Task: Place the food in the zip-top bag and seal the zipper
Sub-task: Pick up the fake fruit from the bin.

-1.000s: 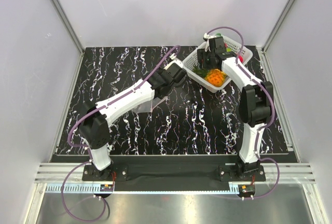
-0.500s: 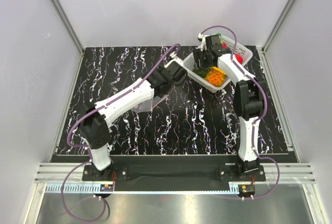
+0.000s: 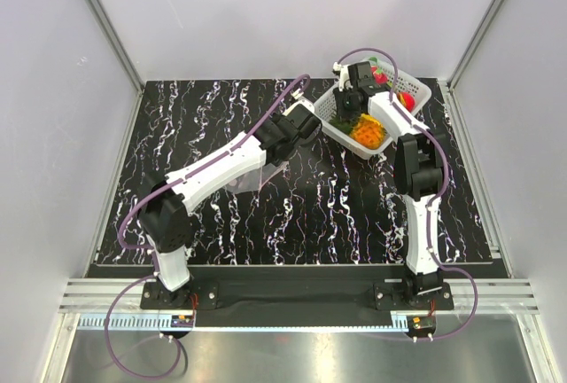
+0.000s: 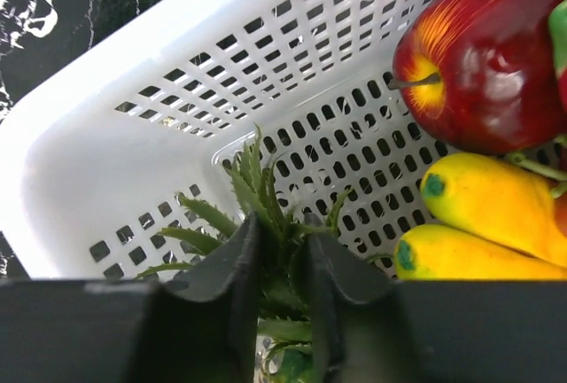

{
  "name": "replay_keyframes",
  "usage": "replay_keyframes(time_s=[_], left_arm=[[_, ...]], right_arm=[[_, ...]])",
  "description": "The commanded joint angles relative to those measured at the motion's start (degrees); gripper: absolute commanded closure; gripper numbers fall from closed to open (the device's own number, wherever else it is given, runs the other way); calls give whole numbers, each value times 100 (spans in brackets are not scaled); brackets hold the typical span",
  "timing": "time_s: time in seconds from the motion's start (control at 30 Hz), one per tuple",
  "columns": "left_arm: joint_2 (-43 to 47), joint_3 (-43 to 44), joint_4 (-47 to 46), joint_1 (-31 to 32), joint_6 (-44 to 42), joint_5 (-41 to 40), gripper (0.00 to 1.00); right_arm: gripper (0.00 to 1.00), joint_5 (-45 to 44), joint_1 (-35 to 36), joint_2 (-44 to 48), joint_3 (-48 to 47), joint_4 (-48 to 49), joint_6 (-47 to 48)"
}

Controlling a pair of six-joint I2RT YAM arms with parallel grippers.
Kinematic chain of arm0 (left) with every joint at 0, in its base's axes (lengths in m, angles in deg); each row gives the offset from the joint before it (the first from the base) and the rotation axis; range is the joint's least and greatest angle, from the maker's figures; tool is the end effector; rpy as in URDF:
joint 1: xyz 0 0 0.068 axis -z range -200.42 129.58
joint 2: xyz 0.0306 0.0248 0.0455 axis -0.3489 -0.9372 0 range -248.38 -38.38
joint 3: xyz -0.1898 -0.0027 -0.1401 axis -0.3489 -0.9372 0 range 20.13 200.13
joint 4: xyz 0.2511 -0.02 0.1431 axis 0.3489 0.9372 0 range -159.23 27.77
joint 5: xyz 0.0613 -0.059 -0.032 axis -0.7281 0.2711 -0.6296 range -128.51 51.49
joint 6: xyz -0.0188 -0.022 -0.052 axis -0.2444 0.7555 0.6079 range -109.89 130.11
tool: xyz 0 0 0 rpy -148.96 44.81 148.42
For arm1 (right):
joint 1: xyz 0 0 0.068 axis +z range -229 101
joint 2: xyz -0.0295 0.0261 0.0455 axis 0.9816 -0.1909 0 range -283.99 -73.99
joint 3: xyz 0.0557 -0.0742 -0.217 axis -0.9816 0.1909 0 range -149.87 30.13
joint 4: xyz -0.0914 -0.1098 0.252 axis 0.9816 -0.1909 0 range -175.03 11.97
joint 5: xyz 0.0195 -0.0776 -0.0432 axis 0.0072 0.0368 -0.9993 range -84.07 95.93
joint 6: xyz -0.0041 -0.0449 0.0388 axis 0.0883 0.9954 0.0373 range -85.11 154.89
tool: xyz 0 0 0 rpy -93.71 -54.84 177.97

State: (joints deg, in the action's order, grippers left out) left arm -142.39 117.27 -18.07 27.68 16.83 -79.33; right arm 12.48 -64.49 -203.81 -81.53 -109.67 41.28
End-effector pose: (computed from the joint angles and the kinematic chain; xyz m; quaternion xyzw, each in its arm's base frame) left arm 0.2961 -0.2871 0.2684 0.2285 0.8768 0.1787 0.3835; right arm 0.5024 0.1350 0.1686 -0.1894 0.9184 0.0777 0.3385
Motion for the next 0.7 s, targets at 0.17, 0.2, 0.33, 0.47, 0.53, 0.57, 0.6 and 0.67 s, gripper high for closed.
replay_keyframes(time_s=[0.17, 0.2, 0.33, 0.47, 0.53, 0.57, 0.6, 0.67], left_arm=[[-76, 314, -44, -20, 75, 30, 100], [-85, 314, -44, -20, 75, 30, 100], [-94, 305, -44, -28, 75, 13, 100], [-93, 305, -44, -20, 66, 12, 100], [-102, 305, -44, -20, 66, 12, 100], [-102, 305, -53, -20, 75, 12, 100], [-111, 305, -53, -20, 75, 21, 100], [-120, 305, -62, -28, 75, 30, 100]], right_arm=[[98, 348, 18, 755, -190, 43, -340], [100, 286, 18, 939, -129, 78, -375], [100, 216, 18, 1423, 170, 263, -533], [100, 189, 9, 1819, 460, 430, -604], [100, 233, 9, 2013, 618, 535, -876], [100, 277, 0, 2074, 688, 684, -929], [100, 381, -17, 2179, 846, 764, -999], [100, 566, -61, 2303, 1022, 1070, -1227]])
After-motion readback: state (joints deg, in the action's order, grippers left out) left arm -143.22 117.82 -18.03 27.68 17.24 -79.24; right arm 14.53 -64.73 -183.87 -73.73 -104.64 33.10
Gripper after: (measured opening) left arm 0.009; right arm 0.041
